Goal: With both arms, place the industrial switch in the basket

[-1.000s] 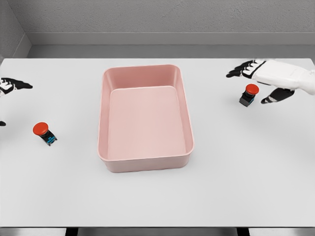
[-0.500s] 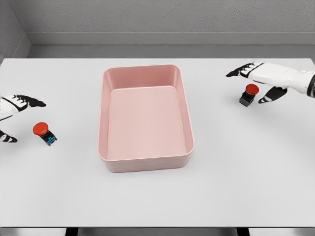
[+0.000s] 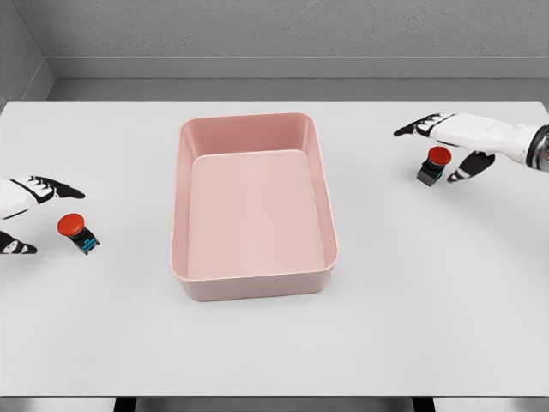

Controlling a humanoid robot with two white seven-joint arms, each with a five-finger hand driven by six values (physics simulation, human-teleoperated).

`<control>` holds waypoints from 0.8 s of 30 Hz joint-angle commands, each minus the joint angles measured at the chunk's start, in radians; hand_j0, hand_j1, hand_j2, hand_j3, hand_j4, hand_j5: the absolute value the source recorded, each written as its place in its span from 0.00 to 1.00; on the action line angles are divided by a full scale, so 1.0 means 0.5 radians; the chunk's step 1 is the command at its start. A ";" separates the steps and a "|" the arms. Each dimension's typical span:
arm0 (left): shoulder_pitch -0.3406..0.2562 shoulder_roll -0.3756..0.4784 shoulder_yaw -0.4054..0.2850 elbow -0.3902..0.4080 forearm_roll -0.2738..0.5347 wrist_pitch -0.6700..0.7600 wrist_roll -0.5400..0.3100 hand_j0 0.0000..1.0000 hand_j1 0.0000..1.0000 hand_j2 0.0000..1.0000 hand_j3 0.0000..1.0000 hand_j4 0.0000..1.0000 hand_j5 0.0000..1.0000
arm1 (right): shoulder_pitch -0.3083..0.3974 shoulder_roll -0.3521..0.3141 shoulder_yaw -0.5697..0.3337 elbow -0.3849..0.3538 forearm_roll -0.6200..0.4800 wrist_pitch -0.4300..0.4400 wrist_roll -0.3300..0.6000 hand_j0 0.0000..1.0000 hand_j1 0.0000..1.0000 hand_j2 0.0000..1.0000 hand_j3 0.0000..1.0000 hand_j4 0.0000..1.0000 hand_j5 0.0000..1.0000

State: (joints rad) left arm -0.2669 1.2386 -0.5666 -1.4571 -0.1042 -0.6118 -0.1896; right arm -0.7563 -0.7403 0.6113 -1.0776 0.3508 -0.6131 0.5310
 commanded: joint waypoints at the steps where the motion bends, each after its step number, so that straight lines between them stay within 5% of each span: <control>1: 0.000 -0.004 0.001 0.027 0.009 0.002 -0.007 0.88 0.88 0.88 0.88 0.88 0.88 | 0.000 0.039 -0.001 0.057 0.013 0.004 0.000 1.00 1.00 1.00 1.00 1.00 1.00; 7: 0.000 -0.032 -0.002 0.076 0.009 0.002 -0.007 0.89 0.89 0.89 0.89 0.89 0.89 | 0.003 0.026 -0.001 0.057 0.016 0.004 0.000 0.83 0.83 0.83 0.83 0.83 0.83; 24: -0.031 -0.185 -0.011 0.104 -0.003 0.002 -0.007 0.89 0.89 0.89 0.89 0.89 0.89 | 0.009 0.020 0.014 0.060 0.068 0.004 0.000 0.68 0.68 0.68 0.68 0.68 0.68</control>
State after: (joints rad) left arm -0.2823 1.1485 -0.5714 -1.4042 -0.1115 -0.6119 -0.1938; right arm -0.7517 -0.7290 0.6186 -1.0464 0.3841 -0.6133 0.5311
